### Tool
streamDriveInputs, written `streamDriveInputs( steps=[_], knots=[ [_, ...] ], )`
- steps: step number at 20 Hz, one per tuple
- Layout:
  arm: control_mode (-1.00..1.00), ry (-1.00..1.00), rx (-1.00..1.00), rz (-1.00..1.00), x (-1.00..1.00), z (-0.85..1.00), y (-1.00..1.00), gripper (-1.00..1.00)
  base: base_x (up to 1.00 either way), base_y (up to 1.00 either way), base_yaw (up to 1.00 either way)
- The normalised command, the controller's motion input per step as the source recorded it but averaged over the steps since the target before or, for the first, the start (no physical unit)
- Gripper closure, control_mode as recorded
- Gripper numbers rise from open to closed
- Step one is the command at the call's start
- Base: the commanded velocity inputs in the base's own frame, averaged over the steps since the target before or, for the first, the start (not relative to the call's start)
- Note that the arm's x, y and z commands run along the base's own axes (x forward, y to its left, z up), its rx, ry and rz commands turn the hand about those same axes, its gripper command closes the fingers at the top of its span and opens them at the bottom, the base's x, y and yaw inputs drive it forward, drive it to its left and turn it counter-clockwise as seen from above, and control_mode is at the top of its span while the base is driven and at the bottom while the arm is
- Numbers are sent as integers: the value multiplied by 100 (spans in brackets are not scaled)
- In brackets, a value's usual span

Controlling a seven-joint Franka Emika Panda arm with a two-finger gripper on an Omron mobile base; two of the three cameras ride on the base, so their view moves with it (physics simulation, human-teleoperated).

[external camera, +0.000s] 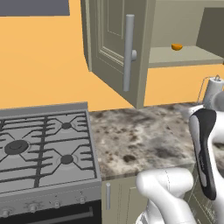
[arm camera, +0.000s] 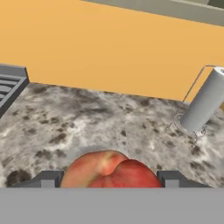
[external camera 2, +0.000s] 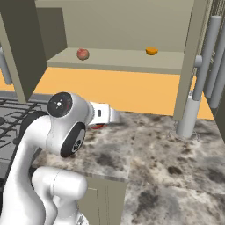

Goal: Open the cabinet. Pick the peach and peach from the cabinet and place them into the bowl. Then close the cabinet.

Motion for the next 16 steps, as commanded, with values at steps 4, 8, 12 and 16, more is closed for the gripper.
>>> streamDriveInputs(
  steps=[4, 8, 12, 16],
  knots=[
    [-100, 0, 0, 0, 0, 0, 0, 100, 0, 0, 0],
    [100, 1, 0, 0, -1, 0, 0, 100, -7, 2, 0],
    [100, 0, 0, 0, 0, 0, 0, 100, -52, 27, 0],
    [100, 0, 0, 0, 0, 0, 0, 100, -43, 56, 1]
  ],
)
